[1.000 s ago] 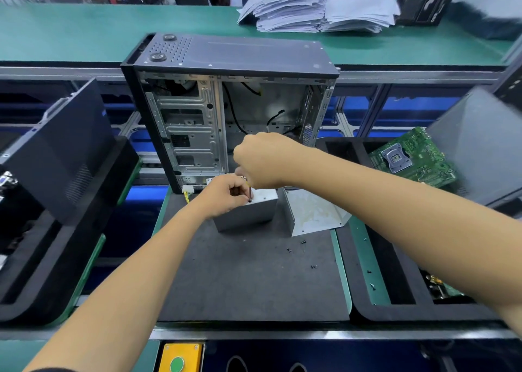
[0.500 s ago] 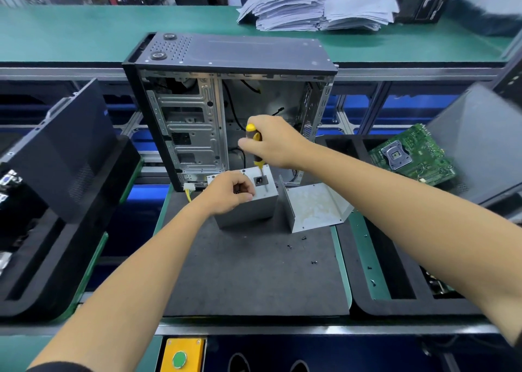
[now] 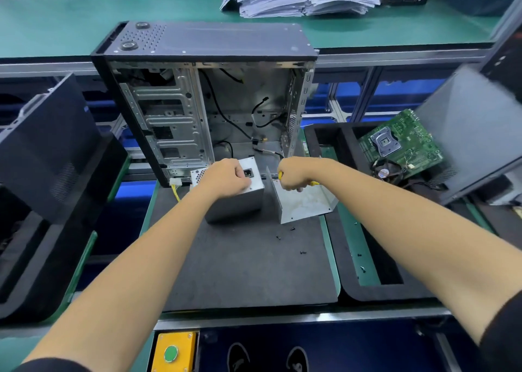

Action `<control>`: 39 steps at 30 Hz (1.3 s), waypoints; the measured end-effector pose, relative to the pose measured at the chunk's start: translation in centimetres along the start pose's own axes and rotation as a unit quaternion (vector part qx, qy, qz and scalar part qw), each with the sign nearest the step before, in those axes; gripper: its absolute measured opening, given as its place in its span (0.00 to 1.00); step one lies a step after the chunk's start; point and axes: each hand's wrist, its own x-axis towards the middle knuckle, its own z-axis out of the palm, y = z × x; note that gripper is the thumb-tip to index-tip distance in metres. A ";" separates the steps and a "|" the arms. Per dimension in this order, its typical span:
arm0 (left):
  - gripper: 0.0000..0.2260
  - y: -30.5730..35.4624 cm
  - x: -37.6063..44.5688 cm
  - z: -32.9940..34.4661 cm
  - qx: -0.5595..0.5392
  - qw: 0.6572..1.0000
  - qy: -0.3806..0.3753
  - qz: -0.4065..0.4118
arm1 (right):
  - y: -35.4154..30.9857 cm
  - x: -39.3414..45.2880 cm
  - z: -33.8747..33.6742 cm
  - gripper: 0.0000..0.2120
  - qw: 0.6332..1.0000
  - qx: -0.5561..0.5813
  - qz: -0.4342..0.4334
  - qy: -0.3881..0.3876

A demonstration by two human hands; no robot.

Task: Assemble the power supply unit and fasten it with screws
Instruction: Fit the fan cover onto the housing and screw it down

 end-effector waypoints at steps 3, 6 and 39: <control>0.14 0.5 0.1 2.0 0.124 0.986 0.108 0.019 | 0.9 0.5 2.4 0.05 0.998 -0.035 0.016 -0.039; 0.16 0.2 -0.2 3.9 0.190 0.955 0.217 0.065 | 1.7 1.1 5.1 0.12 0.994 -0.067 0.023 -0.082; 0.15 -0.7 -0.9 4.6 0.190 0.937 0.266 0.124 | 1.8 1.7 8.9 0.13 0.987 -0.135 0.023 -0.081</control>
